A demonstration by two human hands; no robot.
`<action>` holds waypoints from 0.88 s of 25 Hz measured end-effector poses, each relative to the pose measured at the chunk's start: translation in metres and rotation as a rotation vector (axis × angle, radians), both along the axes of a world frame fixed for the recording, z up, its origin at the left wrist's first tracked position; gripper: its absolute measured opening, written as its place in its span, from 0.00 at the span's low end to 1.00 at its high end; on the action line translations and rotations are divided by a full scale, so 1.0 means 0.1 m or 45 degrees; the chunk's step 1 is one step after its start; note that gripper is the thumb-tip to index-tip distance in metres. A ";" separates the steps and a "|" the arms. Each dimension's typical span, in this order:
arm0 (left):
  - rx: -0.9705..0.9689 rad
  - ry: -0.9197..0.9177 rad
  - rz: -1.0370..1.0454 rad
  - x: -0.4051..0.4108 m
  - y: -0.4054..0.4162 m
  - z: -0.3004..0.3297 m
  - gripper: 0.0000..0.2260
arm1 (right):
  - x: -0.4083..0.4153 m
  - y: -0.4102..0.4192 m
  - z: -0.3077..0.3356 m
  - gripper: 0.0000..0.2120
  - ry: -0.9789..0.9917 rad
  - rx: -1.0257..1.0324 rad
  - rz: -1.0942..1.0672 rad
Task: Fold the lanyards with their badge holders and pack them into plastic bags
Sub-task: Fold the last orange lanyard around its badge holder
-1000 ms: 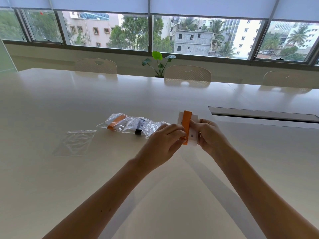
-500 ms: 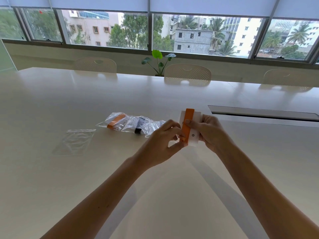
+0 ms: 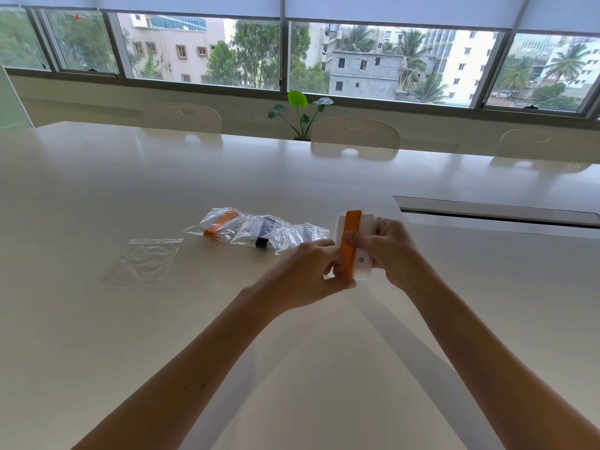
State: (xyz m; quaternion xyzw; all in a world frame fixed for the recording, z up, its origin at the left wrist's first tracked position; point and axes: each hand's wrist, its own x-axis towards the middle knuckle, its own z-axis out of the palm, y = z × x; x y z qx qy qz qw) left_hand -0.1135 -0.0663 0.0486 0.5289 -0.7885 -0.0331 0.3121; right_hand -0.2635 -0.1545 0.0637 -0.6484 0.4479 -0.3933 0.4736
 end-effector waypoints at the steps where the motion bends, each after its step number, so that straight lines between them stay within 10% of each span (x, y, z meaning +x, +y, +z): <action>1: -0.010 0.032 0.001 -0.01 0.00 0.00 0.07 | 0.02 0.01 -0.01 0.08 0.016 -0.007 -0.014; 6: 0.094 0.280 -0.083 0.08 0.01 0.08 0.01 | 0.02 0.03 0.01 0.10 -0.018 0.146 0.003; 14: 0.819 1.622 -0.203 0.21 -0.05 0.06 0.04 | 0.04 0.14 0.00 0.05 -0.153 0.592 0.177; 22: 0.936 1.493 -0.168 0.36 -0.07 0.03 0.10 | 0.09 0.17 -0.03 0.04 0.005 0.640 0.297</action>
